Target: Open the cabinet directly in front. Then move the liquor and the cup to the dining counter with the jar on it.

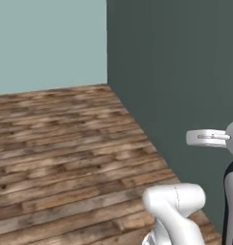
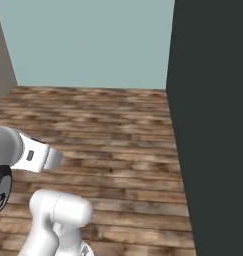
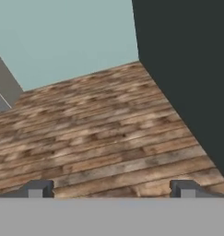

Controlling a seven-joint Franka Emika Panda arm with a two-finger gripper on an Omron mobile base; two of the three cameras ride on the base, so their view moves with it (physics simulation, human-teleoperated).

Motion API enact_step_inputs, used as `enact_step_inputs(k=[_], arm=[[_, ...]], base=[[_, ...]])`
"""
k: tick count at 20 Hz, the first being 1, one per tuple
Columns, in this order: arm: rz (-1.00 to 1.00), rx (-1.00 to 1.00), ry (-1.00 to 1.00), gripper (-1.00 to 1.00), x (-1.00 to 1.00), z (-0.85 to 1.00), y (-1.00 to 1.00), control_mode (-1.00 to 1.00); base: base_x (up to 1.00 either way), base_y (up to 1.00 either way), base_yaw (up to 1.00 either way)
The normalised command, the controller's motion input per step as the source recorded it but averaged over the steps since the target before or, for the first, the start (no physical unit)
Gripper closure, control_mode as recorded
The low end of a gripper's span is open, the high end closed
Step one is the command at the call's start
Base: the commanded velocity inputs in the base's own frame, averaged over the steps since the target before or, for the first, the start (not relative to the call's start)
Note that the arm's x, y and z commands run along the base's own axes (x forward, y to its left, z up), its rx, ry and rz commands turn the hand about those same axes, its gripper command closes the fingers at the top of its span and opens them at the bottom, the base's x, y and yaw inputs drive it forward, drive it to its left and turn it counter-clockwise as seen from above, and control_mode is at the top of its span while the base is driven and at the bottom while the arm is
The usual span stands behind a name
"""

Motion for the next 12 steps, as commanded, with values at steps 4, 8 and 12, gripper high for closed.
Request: enact_step_inputs(k=[4,8,12], arm=[[0.00,0.00,0.00,-1.00,0.00,0.00,0.00,1.00],[0.00,0.00,0.00,-1.00,0.00,0.00,0.00,1.00],[0.00,0.00,0.00,-1.00,0.00,0.00,0.00,1.00]], base=[[0.83,0.19,0.34],[0.88,0.24,0.36],[0.94,0.24,0.39]])
